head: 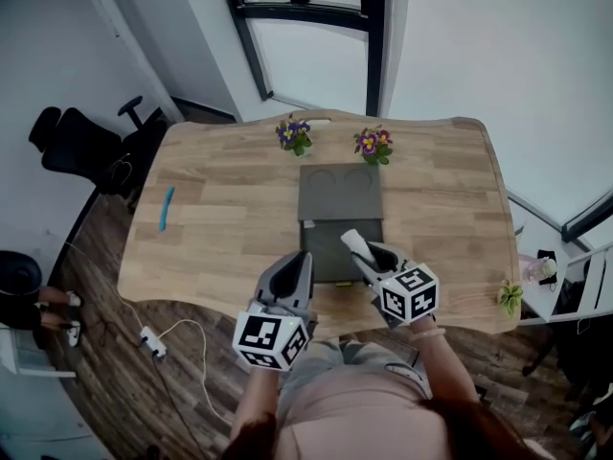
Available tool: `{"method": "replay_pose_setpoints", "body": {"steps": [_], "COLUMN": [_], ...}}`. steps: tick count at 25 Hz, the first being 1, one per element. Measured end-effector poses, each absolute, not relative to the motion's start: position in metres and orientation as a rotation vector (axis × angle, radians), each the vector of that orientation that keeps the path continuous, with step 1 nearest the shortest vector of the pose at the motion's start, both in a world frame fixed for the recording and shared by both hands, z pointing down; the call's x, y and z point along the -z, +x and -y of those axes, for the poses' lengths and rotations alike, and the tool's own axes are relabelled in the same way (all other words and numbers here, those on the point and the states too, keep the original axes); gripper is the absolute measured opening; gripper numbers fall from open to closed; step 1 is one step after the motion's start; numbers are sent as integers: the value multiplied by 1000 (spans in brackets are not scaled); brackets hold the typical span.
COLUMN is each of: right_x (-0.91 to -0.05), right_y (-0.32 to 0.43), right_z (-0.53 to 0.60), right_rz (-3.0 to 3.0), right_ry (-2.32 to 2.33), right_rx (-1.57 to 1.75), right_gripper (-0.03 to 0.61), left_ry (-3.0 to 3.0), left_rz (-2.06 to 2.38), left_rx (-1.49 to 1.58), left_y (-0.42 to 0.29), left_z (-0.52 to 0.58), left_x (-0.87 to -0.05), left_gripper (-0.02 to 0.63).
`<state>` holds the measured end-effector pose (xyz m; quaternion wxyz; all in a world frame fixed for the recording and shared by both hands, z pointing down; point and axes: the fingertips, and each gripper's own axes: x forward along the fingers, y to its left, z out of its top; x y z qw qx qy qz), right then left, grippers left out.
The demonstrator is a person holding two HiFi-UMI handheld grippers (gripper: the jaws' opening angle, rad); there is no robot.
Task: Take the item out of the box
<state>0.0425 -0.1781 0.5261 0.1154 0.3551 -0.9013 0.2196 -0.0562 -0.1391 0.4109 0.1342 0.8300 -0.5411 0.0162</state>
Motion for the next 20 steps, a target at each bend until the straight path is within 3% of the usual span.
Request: {"method": "replay_pose_setpoints", "body": {"steps": [20], "right_x": [-481], "right_y": [71], "right_z": [159], "right_rz": [2764], "right_ry": [1147], "right_rx": [-517], "right_gripper": [135], "left_ry": [2398], "left_rz": [1642], "left_rx": [-86], "left_y": [-34], "left_z": [111], "left_x": [-393], "left_gripper": [2]}}
